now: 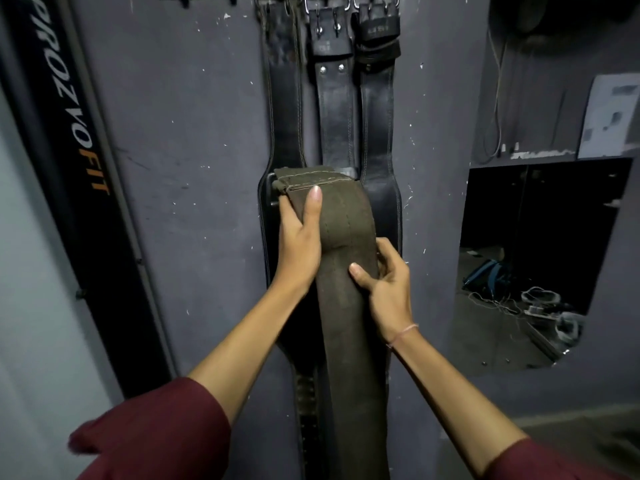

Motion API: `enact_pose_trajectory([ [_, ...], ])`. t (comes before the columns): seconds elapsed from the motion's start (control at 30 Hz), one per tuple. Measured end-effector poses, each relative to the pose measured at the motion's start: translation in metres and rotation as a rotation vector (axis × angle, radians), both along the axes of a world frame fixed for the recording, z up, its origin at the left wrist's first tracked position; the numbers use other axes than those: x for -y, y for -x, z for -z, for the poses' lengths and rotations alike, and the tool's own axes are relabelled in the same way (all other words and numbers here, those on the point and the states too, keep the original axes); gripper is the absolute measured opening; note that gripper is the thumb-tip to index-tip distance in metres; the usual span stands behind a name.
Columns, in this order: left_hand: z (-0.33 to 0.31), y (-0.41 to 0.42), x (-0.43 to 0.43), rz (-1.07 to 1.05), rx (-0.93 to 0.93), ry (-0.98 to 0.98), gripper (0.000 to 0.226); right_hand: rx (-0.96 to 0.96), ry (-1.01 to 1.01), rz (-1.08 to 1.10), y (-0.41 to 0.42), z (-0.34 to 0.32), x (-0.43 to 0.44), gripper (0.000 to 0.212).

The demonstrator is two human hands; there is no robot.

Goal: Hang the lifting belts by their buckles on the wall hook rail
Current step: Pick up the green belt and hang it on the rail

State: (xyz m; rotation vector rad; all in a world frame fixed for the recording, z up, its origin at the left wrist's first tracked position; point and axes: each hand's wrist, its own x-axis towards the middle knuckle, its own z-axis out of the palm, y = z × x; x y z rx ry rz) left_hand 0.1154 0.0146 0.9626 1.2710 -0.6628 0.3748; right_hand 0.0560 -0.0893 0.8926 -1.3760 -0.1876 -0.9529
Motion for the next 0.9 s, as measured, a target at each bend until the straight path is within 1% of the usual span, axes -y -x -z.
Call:
enact_pose_trajectory([
  [0.07, -0.004, -0.004, -0.006, 0.008, -0.002, -0.003, 0.065, 0.004, 0.023, -0.043, -0.003, -0.005, -0.004, 0.029],
  [0.1, -0.006, -0.008, -0.008, 0.029, -0.014, 0.006, 0.062, -0.004, 0.030, -0.077, -0.004, -0.006, -0.006, 0.027],
  [0.17, -0.009, -0.016, -0.014, 0.097, -0.010, 0.064, 0.039, -0.041, 0.043, -0.137, -0.002, -0.007, -0.012, 0.019],
  [0.2, -0.008, -0.018, -0.018, 0.123, -0.003, 0.091, 0.031, -0.053, 0.045, -0.155, -0.001, -0.012, -0.013, 0.017],
  [0.27, -0.002, -0.021, -0.021, 0.179, 0.004, 0.109, 0.028, -0.045, 0.023, -0.157, -0.006, -0.032, -0.012, 0.018],
  [0.37, 0.002, -0.014, -0.018, 0.211, 0.076, 0.022, 0.033, -0.036, -0.011, -0.136, -0.017, -0.065, -0.014, 0.023],
  [0.47, -0.003, -0.011, -0.015, 0.100, 0.177, -0.038, 0.028, 0.016, -0.001, -0.044, -0.025, -0.079, -0.019, 0.026],
  [0.53, 0.000, -0.016, -0.015, -0.030, 0.203, -0.061, 0.023, 0.063, 0.007, 0.048, -0.030, -0.084, -0.024, 0.032],
  [0.6, 0.012, -0.022, -0.019, -0.091, 0.204, -0.087, 0.027, 0.090, -0.015, 0.142, -0.034, -0.086, -0.028, 0.033],
  [0.67, 0.027, -0.023, -0.025, -0.079, 0.158, -0.126, 0.038, 0.068, -0.082, 0.143, -0.040, -0.086, -0.028, 0.032],
  [0.73, 0.055, -0.023, -0.030, -0.052, 0.071, -0.225, 0.040, 0.065, -0.078, 0.196, -0.044, -0.090, -0.028, 0.018],
  [0.77, 0.074, -0.021, -0.034, -0.032, 0.030, -0.275, 0.049, 0.063, -0.138, 0.211, -0.045, -0.096, -0.027, 0.018],
  [0.8, 0.095, -0.020, -0.037, -0.002, 0.001, -0.306, 0.059, 0.031, -0.226, 0.215, -0.045, -0.104, -0.024, 0.027],
  [0.83, 0.115, -0.018, -0.039, 0.035, -0.037, -0.323, 0.064, 0.013, -0.333, 0.153, -0.050, -0.111, -0.017, 0.037],
  [0.87, 0.129, -0.015, -0.040, 0.060, -0.068, -0.330, 0.058, 0.014, -0.377, 0.115, -0.051, -0.116, -0.014, 0.042],
  [0.9, 0.137, -0.011, -0.041, 0.075, -0.089, -0.328, 0.047, 0.015, -0.414, 0.063, -0.054, -0.119, -0.012, 0.040],
])
